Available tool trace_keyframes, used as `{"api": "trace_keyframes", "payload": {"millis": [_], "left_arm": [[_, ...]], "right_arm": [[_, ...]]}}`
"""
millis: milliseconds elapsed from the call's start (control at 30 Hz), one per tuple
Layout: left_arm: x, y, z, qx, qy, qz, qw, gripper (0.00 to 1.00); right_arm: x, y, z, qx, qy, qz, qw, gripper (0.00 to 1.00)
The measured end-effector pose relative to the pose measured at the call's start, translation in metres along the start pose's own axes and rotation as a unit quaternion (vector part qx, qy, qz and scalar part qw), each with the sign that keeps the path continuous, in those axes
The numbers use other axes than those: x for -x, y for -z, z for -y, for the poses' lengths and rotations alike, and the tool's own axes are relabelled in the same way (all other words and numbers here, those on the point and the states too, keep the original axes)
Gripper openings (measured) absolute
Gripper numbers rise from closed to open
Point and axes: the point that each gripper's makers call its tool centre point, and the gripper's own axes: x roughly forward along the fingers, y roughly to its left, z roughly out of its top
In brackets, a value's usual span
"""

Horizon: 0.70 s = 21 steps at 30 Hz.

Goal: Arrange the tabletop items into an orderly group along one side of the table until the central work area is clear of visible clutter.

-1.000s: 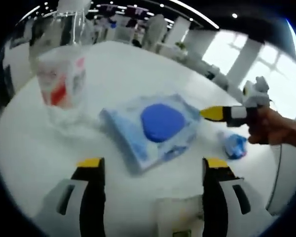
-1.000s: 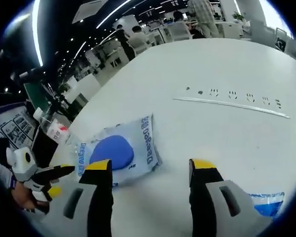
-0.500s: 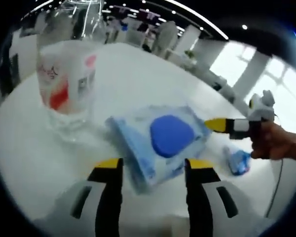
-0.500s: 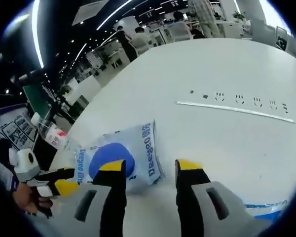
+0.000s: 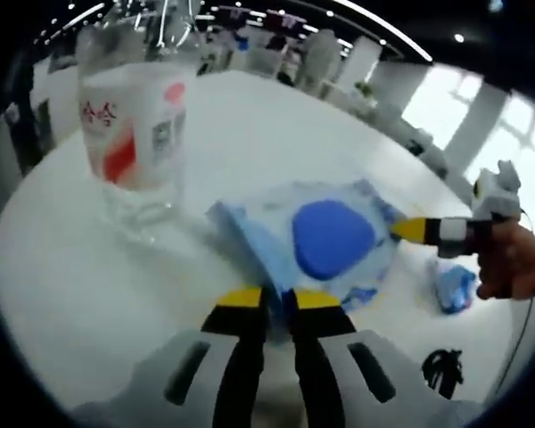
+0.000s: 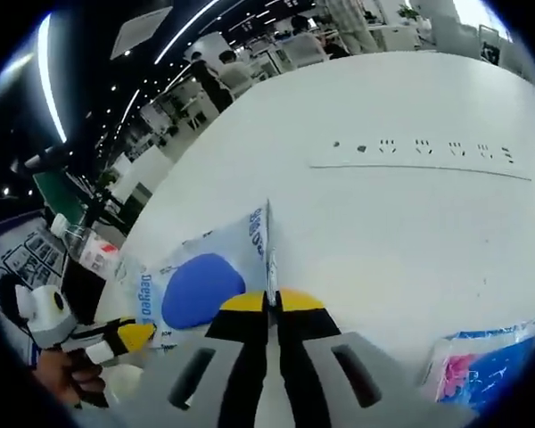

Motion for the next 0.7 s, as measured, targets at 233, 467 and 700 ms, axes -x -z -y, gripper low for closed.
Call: {"api": "trace_keyframes", "payload": {"millis": [233,467,700], "left_arm": [[0.003,-0.009,-0.003,0.005,-0.008,0.011,0.9999,0.01],[0.007,-0.008,0.002,0.001,-0.008,0.014,0.9999,0.0],[0.018,-0.018,0.009,-0.003,-0.003,0.03,0.9995,0.0]], "right_arm": [[0.017,0.004,-0.014,0.012,-0.008,0.008,0.9999,0.0],[0.042,0.012,-0.029,0.015,-0.013,0.032,0.9993,0.0],[0.049,-0.004,-0.024,0.003,-0.02,0.064,0.9977,0.0]]}}
